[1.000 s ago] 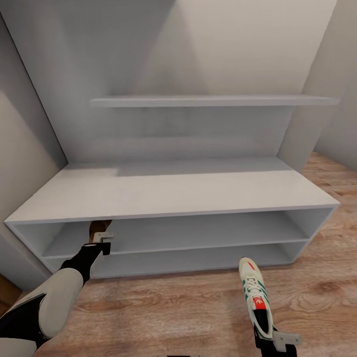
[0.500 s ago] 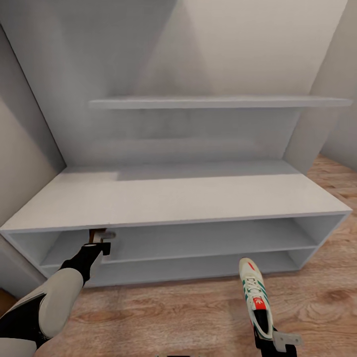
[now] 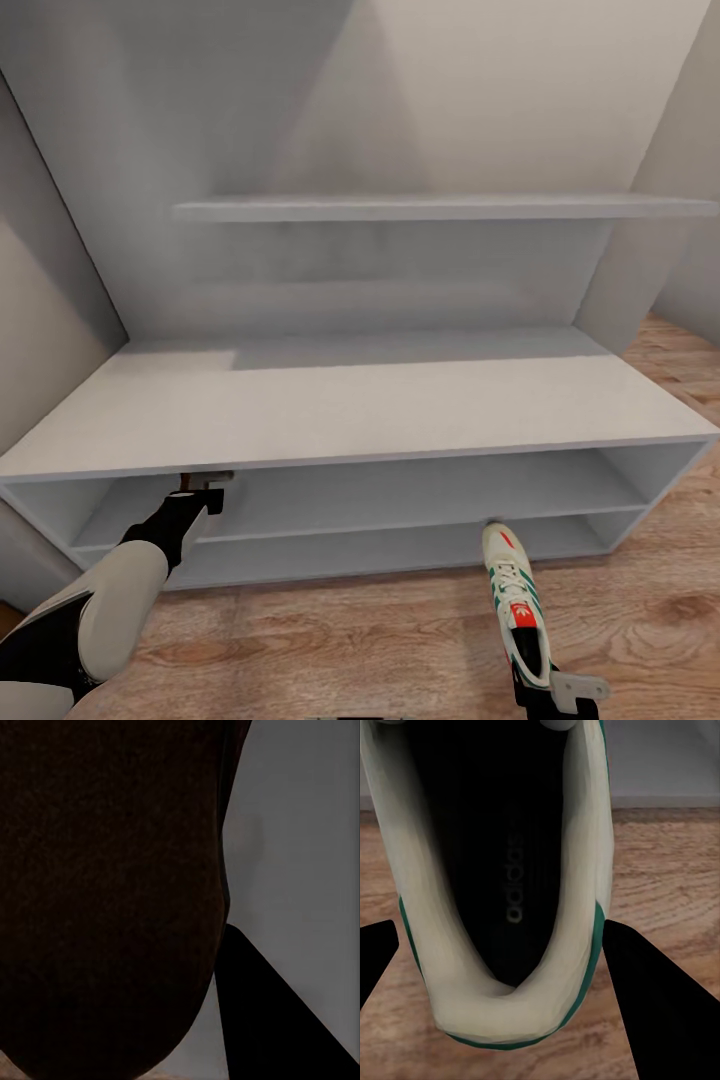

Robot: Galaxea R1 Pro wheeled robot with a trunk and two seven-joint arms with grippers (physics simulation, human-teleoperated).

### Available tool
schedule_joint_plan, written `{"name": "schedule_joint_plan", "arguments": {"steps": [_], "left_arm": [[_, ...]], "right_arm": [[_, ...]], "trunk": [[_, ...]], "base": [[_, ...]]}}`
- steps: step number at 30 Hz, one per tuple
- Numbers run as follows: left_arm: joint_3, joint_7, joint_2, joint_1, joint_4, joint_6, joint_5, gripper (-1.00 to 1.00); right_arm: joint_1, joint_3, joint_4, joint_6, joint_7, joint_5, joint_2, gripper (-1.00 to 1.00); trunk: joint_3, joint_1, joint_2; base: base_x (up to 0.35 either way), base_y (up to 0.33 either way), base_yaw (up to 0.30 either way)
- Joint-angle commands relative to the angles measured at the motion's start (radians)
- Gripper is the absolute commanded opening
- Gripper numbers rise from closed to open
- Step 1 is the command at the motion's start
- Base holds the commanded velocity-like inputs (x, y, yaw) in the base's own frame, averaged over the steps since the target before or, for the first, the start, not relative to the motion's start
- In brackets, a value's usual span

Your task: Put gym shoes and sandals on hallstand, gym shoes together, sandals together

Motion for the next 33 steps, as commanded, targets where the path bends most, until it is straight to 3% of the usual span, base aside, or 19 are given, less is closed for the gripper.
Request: {"name": "schedule_joint_plan", "arguments": {"steps": [1, 3, 4, 18, 33], "left_arm": [[0.004, -0.002, 0.000, 0.000, -0.001, 0.006, -0.008, -1.00], [0.005, 0.001, 0.000, 0.000, -0.001, 0.007, -0.008, -1.00], [0.005, 0.003, 0.000, 0.000, -0.001, 0.008, -0.008, 1.00], [0.004, -0.003, 0.005, 0.000, -0.001, 0.006, -0.009, 1.00], [0.002, 0.000, 0.002, 0.000, -0.002, 0.006, -0.010, 1.00]], "right_arm": [[-0.002, 0.000, -0.009, -0.002, -0.007, 0.012, 0.000, -1.00], [-0.002, 0.000, -0.009, -0.002, -0.006, 0.012, 0.000, -1.00], [-0.002, 0.000, -0.009, -0.002, -0.006, 0.012, 0.000, -1.00], [-0.002, 0.000, -0.009, -0.003, -0.006, 0.012, 0.000, -1.00], [-0.002, 0.000, -0.009, -0.003, -0.006, 0.012, 0.000, -1.00]], "trunk": [[-0.001, 0.000, 0.000], [-0.001, 0.000, 0.000], [-0.001, 0.000, 0.000], [-0.001, 0.000, 0.000], [-0.001, 0.000, 0.000]], "base": [[0.001, 0.000, 0.000], [0.000, 0.000, 0.000], [0.000, 0.000, 0.000], [-0.006, 0.000, 0.000], [-0.236, -0.173, 0.000]]}}
